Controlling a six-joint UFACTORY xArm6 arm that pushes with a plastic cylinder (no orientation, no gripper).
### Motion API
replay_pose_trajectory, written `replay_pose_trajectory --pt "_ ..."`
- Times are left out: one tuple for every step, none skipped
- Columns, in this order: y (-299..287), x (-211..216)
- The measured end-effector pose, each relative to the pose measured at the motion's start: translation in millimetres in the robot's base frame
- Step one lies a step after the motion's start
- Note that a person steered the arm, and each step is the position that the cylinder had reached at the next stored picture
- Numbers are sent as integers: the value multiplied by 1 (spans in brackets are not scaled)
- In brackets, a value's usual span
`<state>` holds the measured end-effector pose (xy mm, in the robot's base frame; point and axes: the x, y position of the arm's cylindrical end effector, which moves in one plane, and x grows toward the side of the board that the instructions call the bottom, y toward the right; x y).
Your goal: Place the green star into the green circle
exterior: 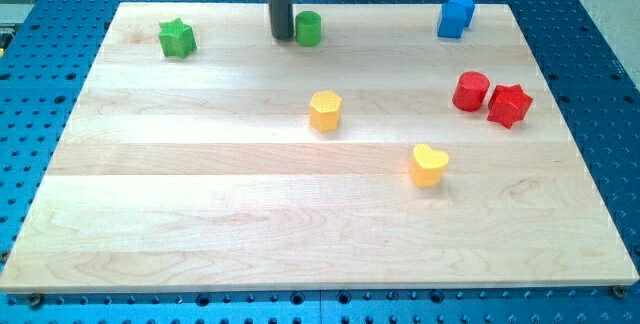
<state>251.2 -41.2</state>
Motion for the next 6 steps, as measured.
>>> replay_pose_trajectory --pt "-69 52" --pt "-154 78" --pt "-188 40" --pt "-155 21" --pt "-74 20" --pt "-14 22"
